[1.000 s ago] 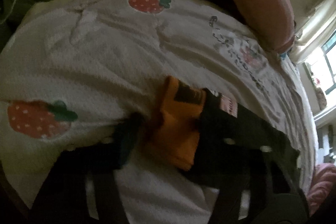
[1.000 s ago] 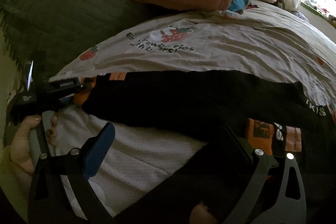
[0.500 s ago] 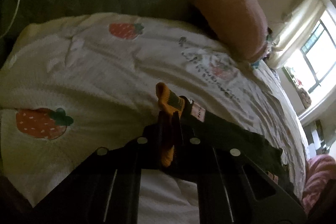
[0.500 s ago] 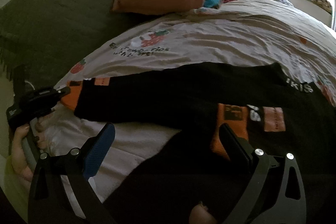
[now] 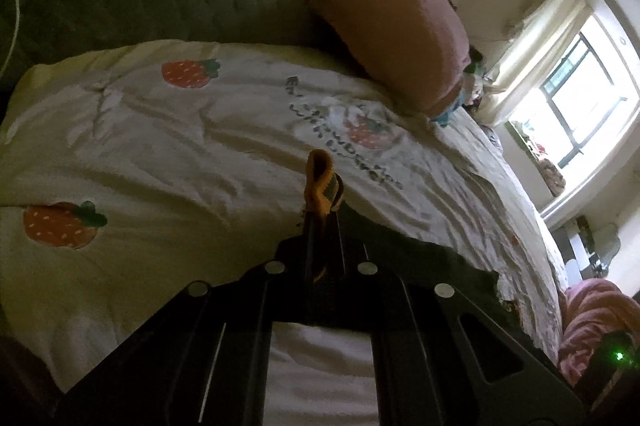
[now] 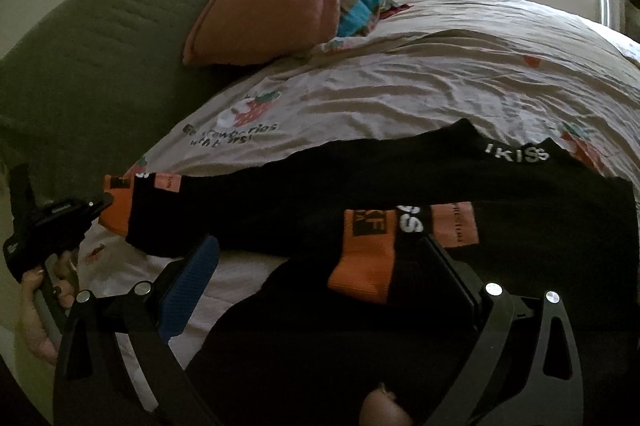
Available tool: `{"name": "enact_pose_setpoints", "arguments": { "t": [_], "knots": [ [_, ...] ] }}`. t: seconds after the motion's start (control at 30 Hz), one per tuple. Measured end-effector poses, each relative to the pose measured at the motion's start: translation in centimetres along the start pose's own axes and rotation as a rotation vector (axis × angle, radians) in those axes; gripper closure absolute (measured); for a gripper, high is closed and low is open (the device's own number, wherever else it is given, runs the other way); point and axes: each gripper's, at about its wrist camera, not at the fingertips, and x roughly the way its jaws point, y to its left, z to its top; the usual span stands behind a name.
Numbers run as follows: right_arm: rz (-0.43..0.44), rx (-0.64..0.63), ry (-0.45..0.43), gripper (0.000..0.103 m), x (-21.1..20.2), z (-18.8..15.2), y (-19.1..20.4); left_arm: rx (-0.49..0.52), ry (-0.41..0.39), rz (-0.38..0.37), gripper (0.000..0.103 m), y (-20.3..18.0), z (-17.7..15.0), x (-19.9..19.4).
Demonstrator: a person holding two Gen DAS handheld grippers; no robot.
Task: Fold small clothes
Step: 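Lift the sleeve with the left tool and carry it across the shirt body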
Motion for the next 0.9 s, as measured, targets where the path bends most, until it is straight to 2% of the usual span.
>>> {"name": "enact_pose_setpoints", "arguments": {
  "t": [0.47,0.9],
  "knots": [
    [-0.007,0.044,-0.071,0.005,-3.7,0.2,-3.4,0.079,-0.007,-0.052,0.103,-5.2,-0.8,-1.9],
    [-0.024,0.086,-0.136,0.005,-7.5,-0.3,-7.1,0.199,0.026,-0.143,0.103,-12.9,-1.6,-2.3]
  ]
}}
